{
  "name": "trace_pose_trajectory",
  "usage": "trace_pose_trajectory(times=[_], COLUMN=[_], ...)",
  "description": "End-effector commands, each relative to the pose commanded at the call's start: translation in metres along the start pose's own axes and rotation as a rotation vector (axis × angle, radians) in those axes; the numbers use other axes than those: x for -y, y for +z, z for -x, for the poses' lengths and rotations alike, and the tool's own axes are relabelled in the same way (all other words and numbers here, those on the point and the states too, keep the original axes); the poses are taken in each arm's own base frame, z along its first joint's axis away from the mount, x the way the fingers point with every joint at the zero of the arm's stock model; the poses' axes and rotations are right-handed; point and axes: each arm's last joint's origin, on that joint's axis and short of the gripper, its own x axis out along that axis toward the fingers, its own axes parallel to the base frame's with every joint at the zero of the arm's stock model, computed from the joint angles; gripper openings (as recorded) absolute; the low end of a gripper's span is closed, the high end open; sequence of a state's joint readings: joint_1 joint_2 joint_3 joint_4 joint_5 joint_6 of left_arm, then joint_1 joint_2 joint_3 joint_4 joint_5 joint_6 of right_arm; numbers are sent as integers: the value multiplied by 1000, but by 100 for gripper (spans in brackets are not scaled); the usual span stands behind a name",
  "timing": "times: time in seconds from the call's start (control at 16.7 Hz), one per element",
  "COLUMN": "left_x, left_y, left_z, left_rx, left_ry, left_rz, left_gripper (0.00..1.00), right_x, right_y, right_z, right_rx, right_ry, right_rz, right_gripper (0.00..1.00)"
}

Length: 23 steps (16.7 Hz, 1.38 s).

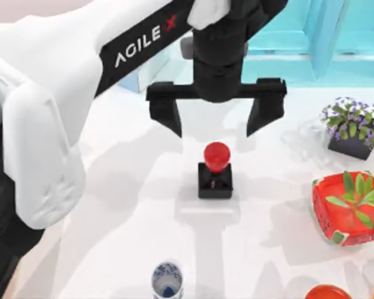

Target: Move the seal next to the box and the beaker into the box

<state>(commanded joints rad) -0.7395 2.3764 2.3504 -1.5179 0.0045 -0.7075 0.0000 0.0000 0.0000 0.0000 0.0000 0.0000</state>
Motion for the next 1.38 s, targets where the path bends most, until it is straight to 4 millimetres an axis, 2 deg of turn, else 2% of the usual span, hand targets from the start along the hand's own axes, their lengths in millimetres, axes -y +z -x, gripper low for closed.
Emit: trace_pose_trajectory(times=[0.12,0.54,0.66,0.9,1.02,1.32,1.38], left_x=[7,6,8,7,6,6,6], left_y=[0,2,2,1,-1,-2,-2], left_z=[-8,-13,-25,-69,-84,-89,-89], left_rx=[-18,-19,-17,-23,-21,-20,-20], left_ry=[16,17,16,21,19,18,18], left_rz=[0,2,0,0,0,0,0], left_gripper=[100,100,100,100,100,100,92], right_x=[0,0,0,0,0,0,0], right_y=[0,0,0,0,0,0,0], right_z=[0,0,0,0,0,0,0], right_rx=[0,0,0,0,0,0,0], right_ry=[0,0,0,0,0,0,0], right_rz=[0,0,0,0,0,0,0], right_gripper=[100,100,100,100,100,100,100])
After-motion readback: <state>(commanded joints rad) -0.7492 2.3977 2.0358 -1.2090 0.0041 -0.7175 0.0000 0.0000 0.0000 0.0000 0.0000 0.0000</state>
